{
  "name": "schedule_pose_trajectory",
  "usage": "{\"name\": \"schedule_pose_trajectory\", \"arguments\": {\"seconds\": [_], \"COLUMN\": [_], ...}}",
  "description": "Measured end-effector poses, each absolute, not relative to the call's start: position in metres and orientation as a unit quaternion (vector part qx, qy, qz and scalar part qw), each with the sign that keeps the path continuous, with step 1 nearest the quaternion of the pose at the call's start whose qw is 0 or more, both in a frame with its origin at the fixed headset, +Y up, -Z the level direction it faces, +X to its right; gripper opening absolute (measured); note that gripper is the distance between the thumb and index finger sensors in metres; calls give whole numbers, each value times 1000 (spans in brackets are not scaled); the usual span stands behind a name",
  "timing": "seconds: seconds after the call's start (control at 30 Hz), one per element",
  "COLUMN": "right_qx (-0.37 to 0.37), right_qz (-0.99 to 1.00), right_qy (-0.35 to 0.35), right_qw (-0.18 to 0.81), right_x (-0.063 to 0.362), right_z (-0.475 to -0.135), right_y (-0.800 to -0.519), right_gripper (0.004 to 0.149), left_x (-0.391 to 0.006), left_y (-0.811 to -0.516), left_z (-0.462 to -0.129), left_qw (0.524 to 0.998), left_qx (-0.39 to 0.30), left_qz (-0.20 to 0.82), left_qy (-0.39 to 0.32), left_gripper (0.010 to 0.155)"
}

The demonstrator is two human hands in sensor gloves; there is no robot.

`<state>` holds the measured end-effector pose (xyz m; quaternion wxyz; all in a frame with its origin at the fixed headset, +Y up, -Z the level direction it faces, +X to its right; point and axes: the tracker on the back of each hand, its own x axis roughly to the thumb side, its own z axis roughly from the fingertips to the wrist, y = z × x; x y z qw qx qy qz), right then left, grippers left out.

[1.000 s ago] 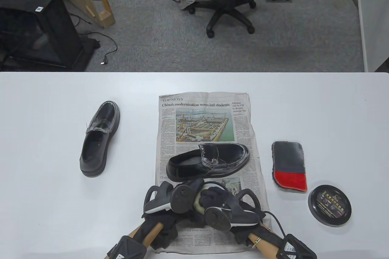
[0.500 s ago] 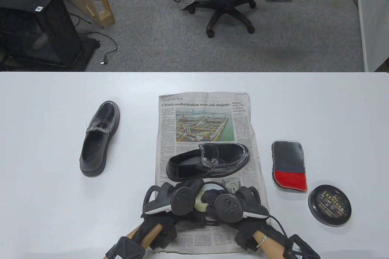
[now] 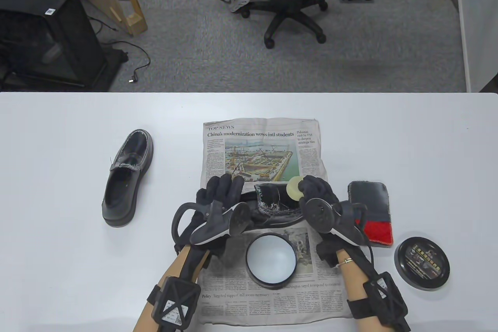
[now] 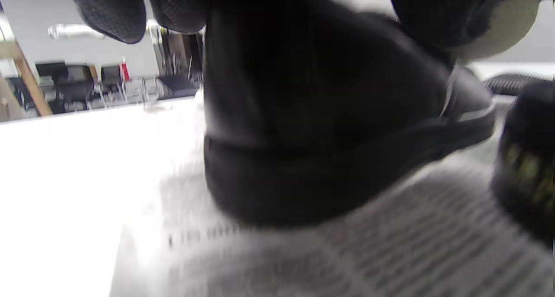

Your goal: Dip and apply leather care cream with polishing sponge on shoes

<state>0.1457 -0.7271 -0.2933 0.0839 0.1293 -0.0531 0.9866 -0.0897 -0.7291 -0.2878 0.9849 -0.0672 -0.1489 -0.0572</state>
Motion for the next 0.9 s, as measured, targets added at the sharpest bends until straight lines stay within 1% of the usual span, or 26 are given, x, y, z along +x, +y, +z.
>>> {"name": "schedule_pose_trajectory", "arguments": {"seconds": [0.03,0.07,0.1,0.13,0.17,0.27,0.37,0.43,0.53,0.63,0.7,0.77,0.8,0.9], "right_qx": [139,145,151,156,153,126,103,104,128,164,186,185,178,133], "right_qz": [987,987,988,987,986,988,988,988,985,978,975,975,975,984], "right_qy": [-41,-34,-39,-36,-40,-68,-73,-76,-91,-111,-114,-120,-120,-95], "right_qw": [75,56,19,-26,-53,-58,-86,-90,-69,-67,-35,-33,-50,-68], "right_x": [142,139,135,133,131,131,141,149,152,142,126,114,110,111], "right_z": [-295,-295,-295,-295,-295,-298,-302,-300,-284,-270,-267,-273,-280,-304], "right_y": [-732,-735,-737,-739,-739,-737,-737,-738,-740,-739,-735,-732,-731,-732], "right_gripper": [49,56,66,75,71,55,50,50,49,48,49,49,49,50], "left_x": [-90,-90,-90,-89,-89,-92,-92,-92,-92,-91,-91,-91,-91,-93], "left_y": [-736,-739,-739,-740,-740,-744,-745,-745,-745,-745,-745,-745,-745,-745], "left_z": [-291,-292,-292,-294,-295,-296,-296,-296,-296,-297,-300,-301,-300,-300], "left_qw": [984,985,987,986,986,989,990,990,990,989,988,987,987,988], "left_qx": [-78,-70,-44,-43,-54,-40,-34,-34,-35,-41,-54,-57,-56,-54], "left_qz": [-62,-67,-73,-77,-82,-73,-73,-75,-67,-70,-64,-67,-68,-57], "left_qy": [-147,-142,-136,-140,-137,-125,-117,-116,-118,-126,-132,-135,-135,-134], "left_gripper": [107,104,102,101,101,98,97,96,94,90,89,89,89,90]}}
